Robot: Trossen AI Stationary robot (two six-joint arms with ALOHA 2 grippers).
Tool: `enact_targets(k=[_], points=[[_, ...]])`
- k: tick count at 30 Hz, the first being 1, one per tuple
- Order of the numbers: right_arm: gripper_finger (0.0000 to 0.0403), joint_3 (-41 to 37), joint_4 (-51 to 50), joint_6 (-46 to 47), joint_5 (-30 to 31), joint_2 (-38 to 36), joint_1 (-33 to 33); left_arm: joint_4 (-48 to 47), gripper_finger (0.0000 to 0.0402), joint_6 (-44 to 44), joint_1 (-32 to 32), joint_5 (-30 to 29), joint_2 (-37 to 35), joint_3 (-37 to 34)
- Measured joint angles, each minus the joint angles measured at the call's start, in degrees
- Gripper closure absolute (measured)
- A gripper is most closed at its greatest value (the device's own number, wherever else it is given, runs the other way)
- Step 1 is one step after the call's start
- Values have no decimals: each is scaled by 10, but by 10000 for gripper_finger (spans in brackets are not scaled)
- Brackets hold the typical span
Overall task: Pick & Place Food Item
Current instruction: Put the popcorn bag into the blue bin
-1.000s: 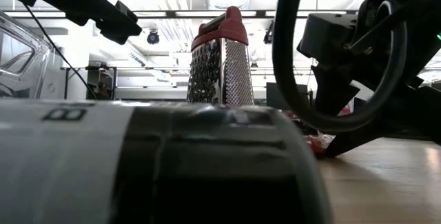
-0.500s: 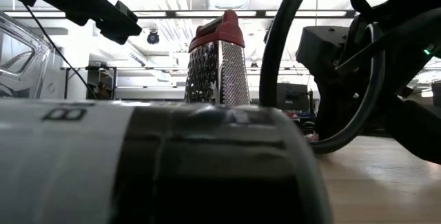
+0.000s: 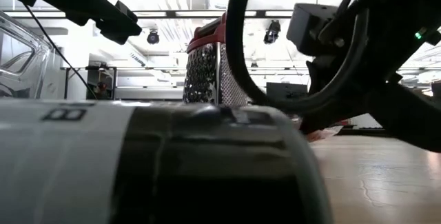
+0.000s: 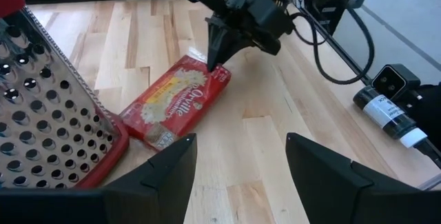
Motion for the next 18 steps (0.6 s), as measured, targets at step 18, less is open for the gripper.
enact_targets(k=[18], points=[[396, 128, -7, -39, 76, 0, 28, 0, 174, -1, 0, 0, 0, 0]])
